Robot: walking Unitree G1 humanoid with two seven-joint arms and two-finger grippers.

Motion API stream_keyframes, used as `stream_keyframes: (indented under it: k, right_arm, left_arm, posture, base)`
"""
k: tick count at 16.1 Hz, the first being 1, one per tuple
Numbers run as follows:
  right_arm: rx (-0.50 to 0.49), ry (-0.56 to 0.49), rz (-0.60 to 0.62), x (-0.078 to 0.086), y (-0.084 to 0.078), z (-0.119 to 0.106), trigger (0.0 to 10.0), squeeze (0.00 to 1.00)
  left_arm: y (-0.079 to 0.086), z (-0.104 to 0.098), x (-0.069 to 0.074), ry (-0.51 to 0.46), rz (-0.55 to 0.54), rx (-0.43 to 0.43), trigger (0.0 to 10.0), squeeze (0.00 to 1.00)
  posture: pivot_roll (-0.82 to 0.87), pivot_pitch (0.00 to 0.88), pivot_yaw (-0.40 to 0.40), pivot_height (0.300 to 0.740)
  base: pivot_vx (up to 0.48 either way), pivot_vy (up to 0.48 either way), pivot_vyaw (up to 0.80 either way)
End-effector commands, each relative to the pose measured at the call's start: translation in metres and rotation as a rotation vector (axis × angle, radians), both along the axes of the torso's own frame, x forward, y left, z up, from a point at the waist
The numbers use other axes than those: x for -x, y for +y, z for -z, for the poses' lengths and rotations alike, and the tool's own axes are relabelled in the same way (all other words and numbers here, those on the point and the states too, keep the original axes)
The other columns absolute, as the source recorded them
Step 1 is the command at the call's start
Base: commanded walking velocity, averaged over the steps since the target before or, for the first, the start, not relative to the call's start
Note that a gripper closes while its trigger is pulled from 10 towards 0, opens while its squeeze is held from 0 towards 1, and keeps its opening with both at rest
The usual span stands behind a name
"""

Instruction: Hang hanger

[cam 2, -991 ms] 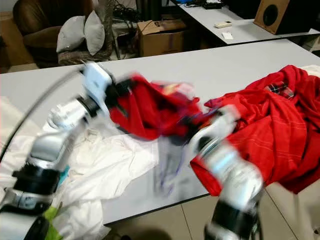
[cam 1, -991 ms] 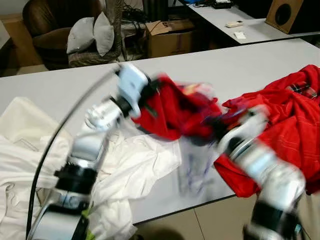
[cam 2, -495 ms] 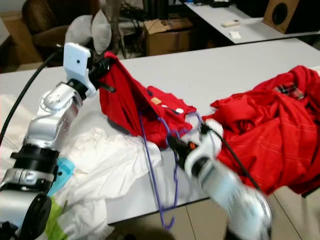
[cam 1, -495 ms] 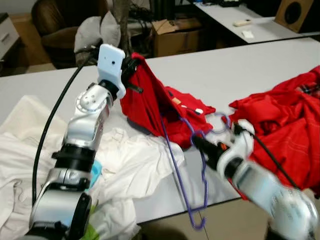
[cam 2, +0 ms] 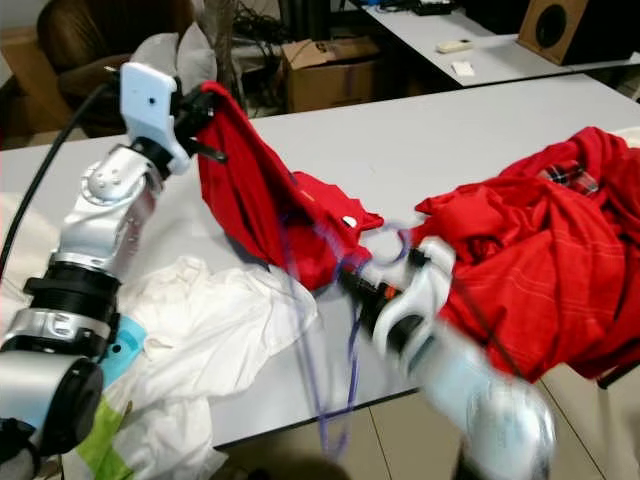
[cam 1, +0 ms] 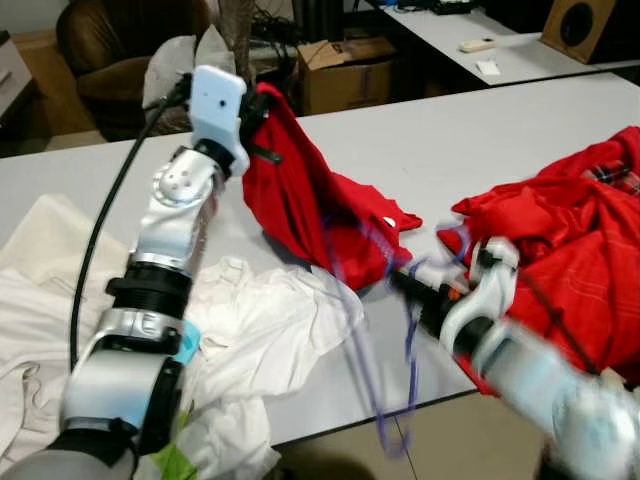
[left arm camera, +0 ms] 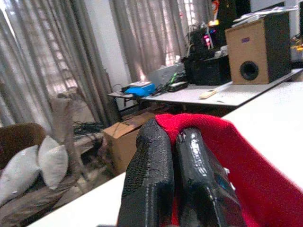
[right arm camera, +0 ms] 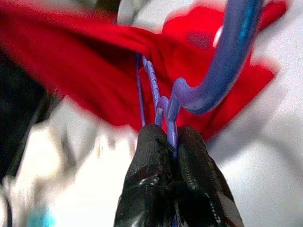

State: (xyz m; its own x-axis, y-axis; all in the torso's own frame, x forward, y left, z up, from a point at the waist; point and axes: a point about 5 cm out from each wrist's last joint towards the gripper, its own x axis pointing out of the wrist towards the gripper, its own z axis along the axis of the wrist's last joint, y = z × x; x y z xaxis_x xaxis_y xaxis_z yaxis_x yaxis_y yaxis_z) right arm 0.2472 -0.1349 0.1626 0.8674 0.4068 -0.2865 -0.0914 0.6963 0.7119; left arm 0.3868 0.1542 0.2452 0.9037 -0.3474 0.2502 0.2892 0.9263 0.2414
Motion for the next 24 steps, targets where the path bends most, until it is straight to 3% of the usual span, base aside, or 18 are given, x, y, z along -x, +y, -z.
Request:
stream_keyframes:
  k: [1,4,5,6,7,8,9,10,11,13,14,16,17,19,22,24]
  right_arm:
    - [-0.018,0.004,0.028,-0.007,-0.003,-0.001,10.0,0.0]
    - [-0.004,-0.087,0.155,-0.073,-0.032,-0.024,10.0,0.0]
    - [0.006,-0.173,0.188,-0.097,-0.038,-0.046,10.0,0.0]
    - [-0.072,-0.308,0.211,-0.115,-0.04,-0.081,10.0,0.0]
    - [-0.166,-0.384,0.222,-0.122,-0.04,-0.1,10.0,0.0]
    - [-0.19,-0.342,0.219,-0.122,-0.04,-0.092,10.0,0.0]
    - [-0.145,-0.282,0.209,-0.12,-0.038,-0.074,10.0,0.0]
    - [-0.13,-0.206,0.2,-0.113,-0.034,-0.049,10.0,0.0]
    - [-0.136,-0.169,0.201,-0.109,-0.032,-0.037,10.0,0.0]
    - [-0.156,-0.023,0.283,-0.092,-0.03,0.002,10.0,0.0]
    - [-0.186,0.012,0.317,-0.085,-0.031,0.01,10.0,0.0]
    - [-0.235,0.083,0.377,-0.071,-0.033,0.02,10.0,0.0]
    - [-0.238,0.08,0.361,-0.062,-0.029,0.019,10.0,0.0]
    - [-0.16,0.05,0.286,-0.054,-0.021,0.02,10.0,0.0]
    - [0.053,-0.04,0.084,-0.049,-0.008,0.015,10.0,0.0]
    - [0.29,-0.1,-0.073,-0.04,-0.004,0.017,10.0,0.0]
  left_arm:
    - [0.012,-0.016,-0.001,-0.058,-0.049,0.011,0.0,0.0]
    - [0.041,-0.02,0.0,-0.082,-0.129,-0.007,0.0,0.0]
    - [0.051,-0.024,0.002,-0.1,-0.154,-0.023,0.0,0.0]
    - [0.064,-0.03,0.007,-0.143,-0.196,-0.035,0.0,0.0]
    - [0.072,-0.035,0.012,-0.183,-0.223,-0.04,0.0,0.0]
    - [0.071,-0.032,0.025,-0.227,-0.209,-0.077,0.0,0.0]
    - [0.06,-0.021,0.034,-0.218,-0.145,-0.098,0.0,0.0]
    - [0.041,0.0,0.045,-0.165,-0.04,-0.103,0.0,0.0]
    - [0.03,0.01,0.05,-0.138,0.013,-0.095,0.0,0.0]
    - [-0.009,0.046,0.072,-0.006,0.202,-0.115,0.0,0.0]
    - [-0.018,0.056,0.078,0.046,0.253,-0.136,0.0,0.0]
    - [-0.02,0.065,0.08,0.092,0.248,-0.183,0.0,0.0]
    - [-0.013,0.06,0.075,0.087,0.196,-0.17,0.0,0.0]
    - [-0.007,0.051,0.07,0.075,0.168,-0.16,0.0,0.0]
    - [-0.011,0.041,0.07,0.048,0.206,-0.155,0.0,0.0]
    - [-0.008,0.036,0.068,0.033,0.201,-0.159,0.0,0.0]
  posture:
    - [-0.1,0.0,0.067,0.74]
    - [-0.09,0.0,0.056,0.74]
    - [-0.08,0.0,0.046,0.74]
    - [-0.07,0.0,0.033,0.74]
    - [-0.06,0.0,0.024,0.74]
    - [-0.05,0.0,0.014,0.74]
    - [-0.04,0.0,0.01,0.74]
    - [-0.04,0.0,0.009,0.74]
    - [-0.04,0.0,0.009,0.74]
    - [-0.04,0.0,0.013,0.74]
    - [-0.04,0.0,0.014,0.74]
    - [-0.04,0.0,0.021,0.74]
    - [-0.05,0.0,0.031,0.74]
    - [-0.06,0.0,0.047,0.74]
    - [-0.06,0.0,0.052,0.74]
    - [-0.06,0.0,0.048,0.74]
  base:
    - [0.0,0.0,0.0]
    - [0.0,0.0,0.0]
    - [0.0,0.0,0.0]
    - [0.0,0.0,0.0]
    - [0.0,0.0,0.0]
    - [0.0,0.0,0.0]
    - [0.0,0.0,0.0]
    - [0.0,0.0,0.0]
    - [0.0,0.0,0.0]
    - [0.0,0.0,0.0]
    - [0.0,0.0,0.0]
    - [0.0,0.0,0.0]
    - [0.0,0.0,0.0]
    - [0.0,0.0,0.0]
    - [0.0,0.0,0.0]
    - [0.0,0.0,0.0]
